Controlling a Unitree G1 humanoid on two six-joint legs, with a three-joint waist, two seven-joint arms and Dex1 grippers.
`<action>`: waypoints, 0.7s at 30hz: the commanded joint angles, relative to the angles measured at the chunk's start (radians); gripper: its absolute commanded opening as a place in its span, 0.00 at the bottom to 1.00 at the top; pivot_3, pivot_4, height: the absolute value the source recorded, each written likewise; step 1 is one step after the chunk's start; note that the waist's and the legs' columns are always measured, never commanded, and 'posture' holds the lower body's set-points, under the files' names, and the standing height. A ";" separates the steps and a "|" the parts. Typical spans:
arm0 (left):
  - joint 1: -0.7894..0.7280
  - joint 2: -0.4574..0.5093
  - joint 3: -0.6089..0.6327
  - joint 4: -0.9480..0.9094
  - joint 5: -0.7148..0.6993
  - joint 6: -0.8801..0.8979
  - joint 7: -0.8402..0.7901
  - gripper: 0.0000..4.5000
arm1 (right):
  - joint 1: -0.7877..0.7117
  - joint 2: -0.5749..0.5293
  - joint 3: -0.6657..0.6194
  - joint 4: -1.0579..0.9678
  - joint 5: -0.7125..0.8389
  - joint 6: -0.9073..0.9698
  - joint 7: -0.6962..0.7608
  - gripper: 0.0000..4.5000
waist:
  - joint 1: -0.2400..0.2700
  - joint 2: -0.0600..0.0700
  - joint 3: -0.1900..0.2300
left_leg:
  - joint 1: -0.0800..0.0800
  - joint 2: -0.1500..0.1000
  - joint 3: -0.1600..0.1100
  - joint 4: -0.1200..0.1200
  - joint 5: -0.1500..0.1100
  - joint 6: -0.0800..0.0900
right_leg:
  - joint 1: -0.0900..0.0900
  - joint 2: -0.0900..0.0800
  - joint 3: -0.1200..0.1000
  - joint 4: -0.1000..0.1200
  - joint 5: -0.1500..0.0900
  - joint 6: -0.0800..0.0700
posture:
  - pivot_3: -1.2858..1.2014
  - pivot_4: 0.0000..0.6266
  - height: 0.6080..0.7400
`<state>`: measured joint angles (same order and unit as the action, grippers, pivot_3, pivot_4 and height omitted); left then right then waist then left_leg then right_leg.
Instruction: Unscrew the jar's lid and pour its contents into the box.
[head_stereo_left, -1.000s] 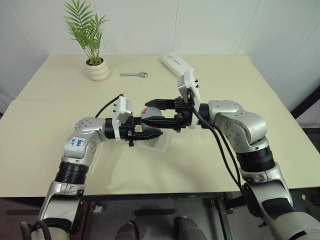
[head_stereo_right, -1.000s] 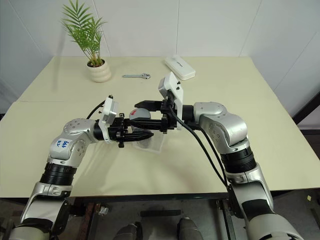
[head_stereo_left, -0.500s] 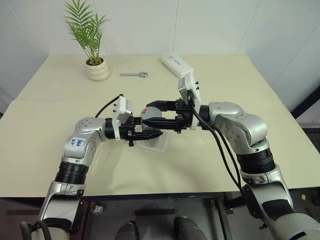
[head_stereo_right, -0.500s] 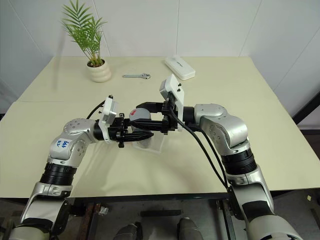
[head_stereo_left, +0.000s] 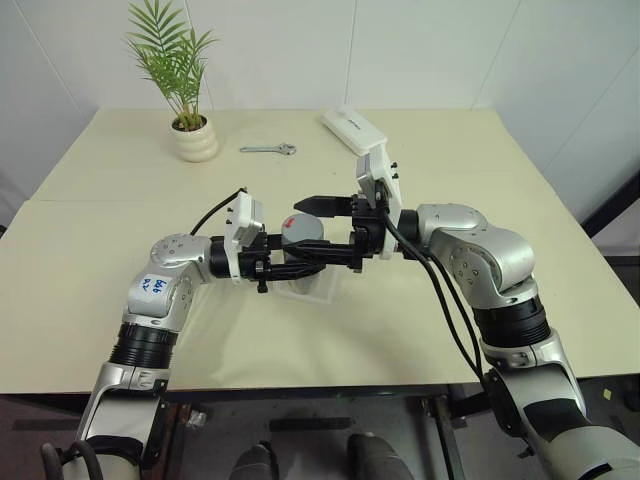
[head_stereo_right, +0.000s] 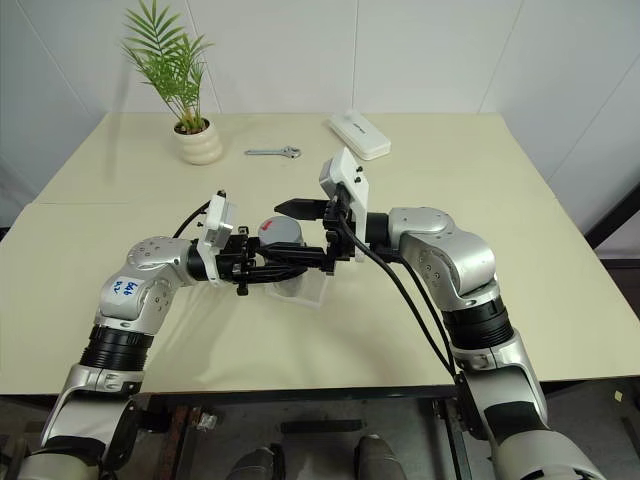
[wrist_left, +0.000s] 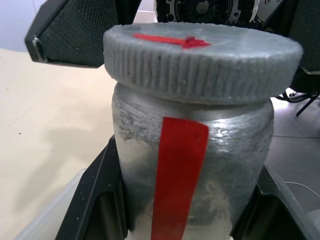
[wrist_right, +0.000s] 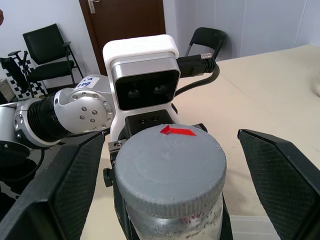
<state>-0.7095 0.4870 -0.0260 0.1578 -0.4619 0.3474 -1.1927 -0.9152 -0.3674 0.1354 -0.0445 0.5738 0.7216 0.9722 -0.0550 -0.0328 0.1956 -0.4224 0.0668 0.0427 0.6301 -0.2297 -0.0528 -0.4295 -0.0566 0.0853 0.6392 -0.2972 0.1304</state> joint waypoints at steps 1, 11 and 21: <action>-0.010 0.009 0.012 -0.040 -0.008 -0.013 -0.004 0.43 | -0.006 0.003 -0.019 -0.031 0.012 -0.017 0.005 0.86 | 0.000 0.000 0.000 | 0.000 0.000 0.000 0.000 0.000 0.000 | 0.000 0.000 0.000 0.000 0.000 0.000 | 0.52 0.24 1.00; -0.010 0.011 0.014 -0.042 -0.008 -0.011 -0.004 0.43 | -0.051 0.091 -0.157 -0.034 0.174 0.088 -0.100 0.57 | -0.001 0.000 0.000 | 0.000 0.000 0.000 0.000 0.000 0.000 | 0.000 0.000 0.000 0.000 0.000 0.000 | 0.52 0.24 1.00; 0.004 0.024 0.011 -0.044 -0.002 -0.018 -0.007 0.43 | -0.009 0.062 -0.295 -0.124 0.366 0.174 -0.264 0.57 | 0.003 0.000 0.000 | 0.000 0.000 0.000 0.000 0.000 0.000 | 0.001 0.000 0.000 -0.002 0.000 0.000 | 0.52 0.24 1.00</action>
<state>-0.7018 0.5057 -0.0207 0.1431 -0.4616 0.3415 -1.1956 -0.9209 -0.2933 -0.1623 -0.1225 0.9661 0.9267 0.7058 -0.0520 -0.0327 0.1957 -0.4228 0.0667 0.0426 0.6296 -0.2299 -0.0525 -0.4290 -0.0570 0.0851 0.6375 -0.2971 0.1304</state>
